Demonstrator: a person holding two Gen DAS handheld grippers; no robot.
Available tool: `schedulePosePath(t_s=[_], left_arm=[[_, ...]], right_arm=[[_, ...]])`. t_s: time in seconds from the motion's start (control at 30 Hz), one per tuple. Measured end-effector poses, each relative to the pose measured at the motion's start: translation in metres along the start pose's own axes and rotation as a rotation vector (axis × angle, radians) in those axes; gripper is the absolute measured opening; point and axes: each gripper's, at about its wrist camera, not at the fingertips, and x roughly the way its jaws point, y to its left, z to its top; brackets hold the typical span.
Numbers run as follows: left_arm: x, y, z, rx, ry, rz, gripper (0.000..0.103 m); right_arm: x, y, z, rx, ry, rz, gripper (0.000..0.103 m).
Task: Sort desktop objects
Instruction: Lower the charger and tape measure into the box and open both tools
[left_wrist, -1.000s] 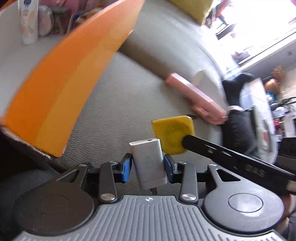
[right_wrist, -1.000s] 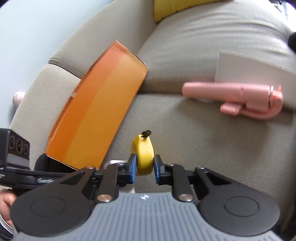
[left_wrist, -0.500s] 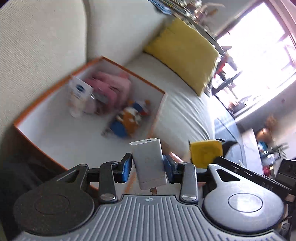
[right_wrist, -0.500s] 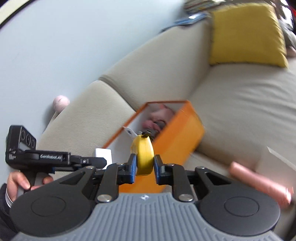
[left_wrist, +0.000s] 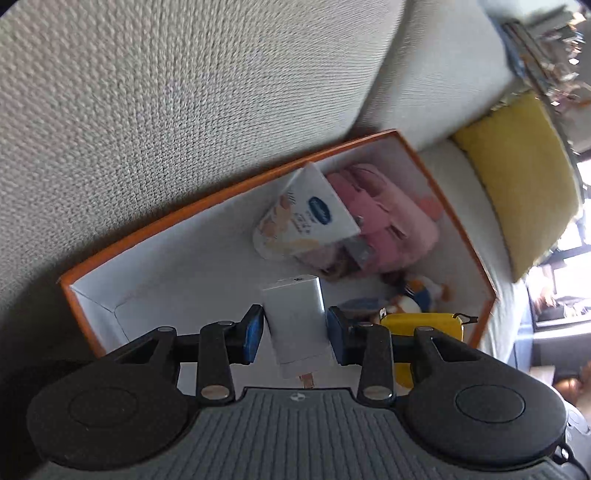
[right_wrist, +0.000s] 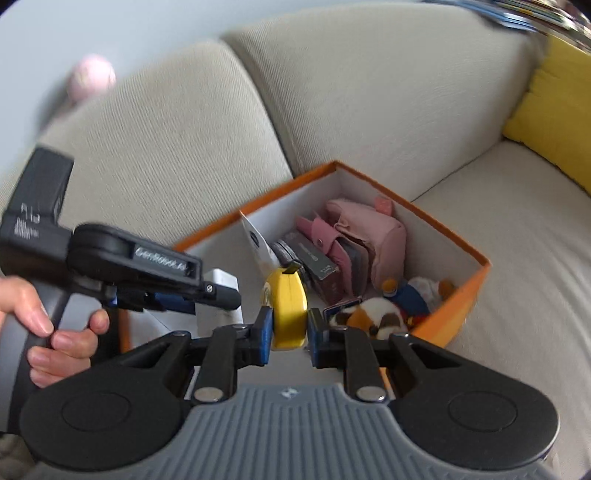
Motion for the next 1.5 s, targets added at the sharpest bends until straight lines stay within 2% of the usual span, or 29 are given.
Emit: schedulePosePath(t_s=[0.13, 0.23, 0.3, 0.4, 0.57, 0.63, 0.83, 0.9, 1.1, 1.17, 1.27, 1.37, 1.5], left_arm=[[0.02, 0.004, 0.007, -0.095, 0.003, 0.074, 0.043], [0.032, 0.007, 0.012, -0.154, 0.012, 0.101, 0.04], [0.041, 0.007, 0.015, -0.169, 0.028, 0.103, 0.04], [0.046, 0.007, 0.016, -0.177, -0.018, 0.118, 0.039], [0.052, 0.015, 0.022, -0.213, -0.044, 0.135, 0.038], [0.054, 0.019, 0.022, -0.228, -0.049, 0.109, 0.038], [0.047, 0.024, 0.022, -0.19, -0.047, 0.055, 0.038], [0.04, 0.025, 0.02, -0.161, -0.027, 0.015, 0.038], [-0.004, 0.024, 0.008, 0.046, -0.051, -0.095, 0.038], [-0.02, 0.027, 0.006, 0.091, -0.069, -0.109, 0.039], [-0.033, 0.025, 0.012, 0.155, -0.102, -0.116, 0.049], [-0.042, 0.013, 0.005, 0.199, -0.116, -0.136, 0.049], [-0.05, 0.021, 0.003, 0.224, -0.1, -0.158, 0.049]], right_arm=[[0.022, -0.002, 0.009, -0.066, 0.048, -0.008, 0.021], [0.034, -0.005, 0.013, -0.087, 0.066, -0.011, 0.021], [0.043, -0.008, 0.013, -0.089, 0.079, -0.003, 0.021], [0.05, -0.01, 0.014, -0.091, 0.089, 0.012, 0.021], [0.054, -0.009, 0.012, -0.108, 0.1, 0.023, 0.021], [0.057, -0.009, 0.01, -0.11, 0.104, 0.022, 0.021], [0.059, -0.004, 0.007, -0.113, 0.123, 0.032, 0.021], [0.059, -0.001, 0.008, -0.111, 0.135, 0.044, 0.021], [0.068, 0.018, 0.01, -0.174, 0.182, 0.037, 0.021], [0.076, 0.022, 0.012, -0.174, 0.212, 0.009, 0.021], [0.087, 0.018, 0.015, -0.129, 0.246, -0.01, 0.021], [0.094, 0.016, 0.018, -0.079, 0.257, 0.021, 0.021], [0.092, 0.018, 0.022, -0.112, 0.27, -0.036, 0.021]])
